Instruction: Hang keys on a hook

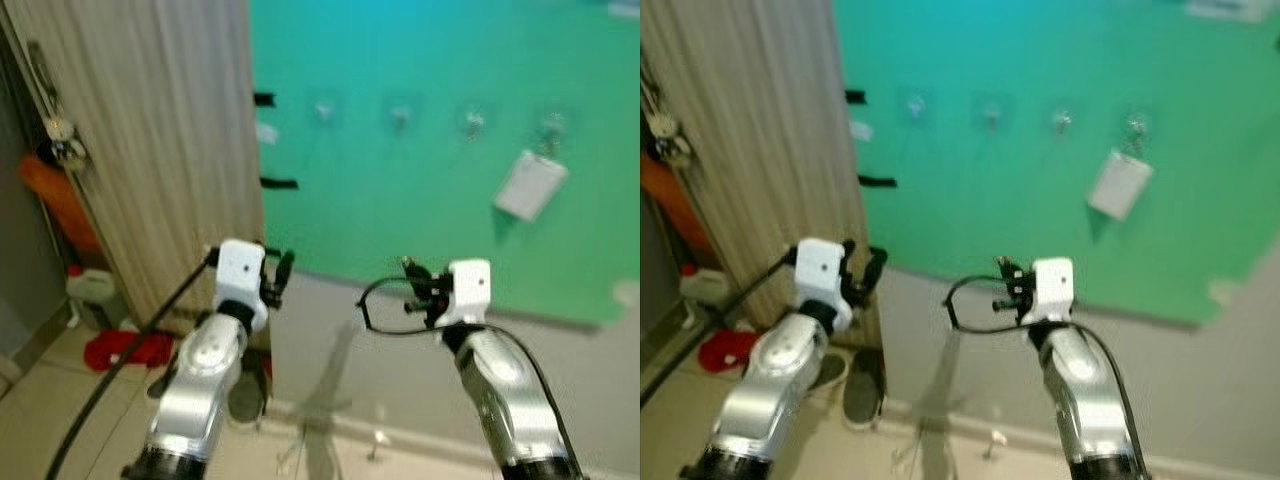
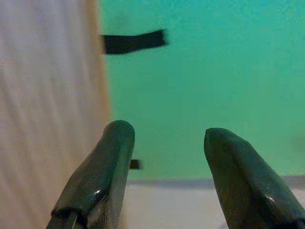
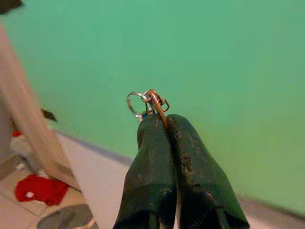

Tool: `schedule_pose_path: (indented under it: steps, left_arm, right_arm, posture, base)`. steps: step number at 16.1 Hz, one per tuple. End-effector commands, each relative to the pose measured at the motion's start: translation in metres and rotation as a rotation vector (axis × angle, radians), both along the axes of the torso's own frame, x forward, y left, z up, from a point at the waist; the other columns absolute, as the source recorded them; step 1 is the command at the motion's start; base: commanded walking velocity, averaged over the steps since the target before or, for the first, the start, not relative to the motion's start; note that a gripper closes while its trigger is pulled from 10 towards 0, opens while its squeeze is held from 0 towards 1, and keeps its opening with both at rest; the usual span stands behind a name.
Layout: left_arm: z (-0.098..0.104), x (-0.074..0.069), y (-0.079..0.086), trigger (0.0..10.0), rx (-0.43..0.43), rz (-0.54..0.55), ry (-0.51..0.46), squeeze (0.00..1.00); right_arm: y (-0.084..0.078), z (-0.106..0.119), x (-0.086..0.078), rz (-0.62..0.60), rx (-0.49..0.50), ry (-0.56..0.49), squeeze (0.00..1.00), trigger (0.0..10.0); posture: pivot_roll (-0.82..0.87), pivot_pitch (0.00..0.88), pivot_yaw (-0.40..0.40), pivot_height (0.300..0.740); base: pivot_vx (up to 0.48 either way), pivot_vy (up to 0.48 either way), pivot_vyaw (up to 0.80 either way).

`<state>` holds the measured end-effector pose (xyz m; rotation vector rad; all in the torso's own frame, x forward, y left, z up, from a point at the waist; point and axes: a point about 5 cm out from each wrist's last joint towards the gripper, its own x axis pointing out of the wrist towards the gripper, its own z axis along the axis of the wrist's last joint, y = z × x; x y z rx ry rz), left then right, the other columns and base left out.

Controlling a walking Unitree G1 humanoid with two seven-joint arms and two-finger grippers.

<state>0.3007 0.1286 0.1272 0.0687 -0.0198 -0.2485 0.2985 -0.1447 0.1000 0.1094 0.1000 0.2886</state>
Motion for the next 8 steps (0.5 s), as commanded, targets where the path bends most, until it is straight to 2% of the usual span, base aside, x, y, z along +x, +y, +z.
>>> schedule_pose_path:
  steps: [1, 4, 6, 7, 8]
  left_arm:
    - [-0.003, 0.0, 0.008, 10.0, -0.007, 0.012, 0.017, 0.0]
    - [-0.001, -0.001, 0.007, 10.0, -0.021, -0.025, 0.019, 0.0]
    - [0.001, 0.001, 0.007, 10.0, 0.059, -0.009, -0.016, 0.0]
    - [-0.001, 0.004, 0.007, 10.0, 0.078, 0.006, 0.004, 0.0]
    - [-0.002, 0.004, 0.008, 10.0, 0.082, 0.012, 0.007, 0.0]
  right_arm:
    - [0.009, 0.005, 0.002, 0.038, 0.009, -0.014, 0.0, 0.0]
    - [0.012, 0.01, 0.004, 0.052, 0.019, -0.027, 0.0, 0.0]
    - [0.016, 0.024, 0.012, 0.102, 0.039, -0.043, 0.0, 0.0]
    - [0.016, 0.033, 0.021, 0.084, 0.191, 0.006, 0.0, 0.0]
    - [0.016, 0.037, 0.024, 0.089, 0.236, 0.018, 0.0, 0.0]
  posture:
    - [-0.03, 0.0, -0.026, 0.74]
    - [-0.03, 0.0, -0.025, 0.74]
    - [-0.03, 0.0, -0.019, 0.74]
    - [-0.03, 0.0, -0.018, 0.74]
    - [-0.03, 0.0, -0.017, 0.74]
  base:
    - [0.0, 0.0, 0.0]
    - [0.0, 0.48, 0.0]
    - [0.0, 0.48, 0.0]
    - [0.0, 0.0, 0.0]
    - [0.0, 0.0, 0.0]
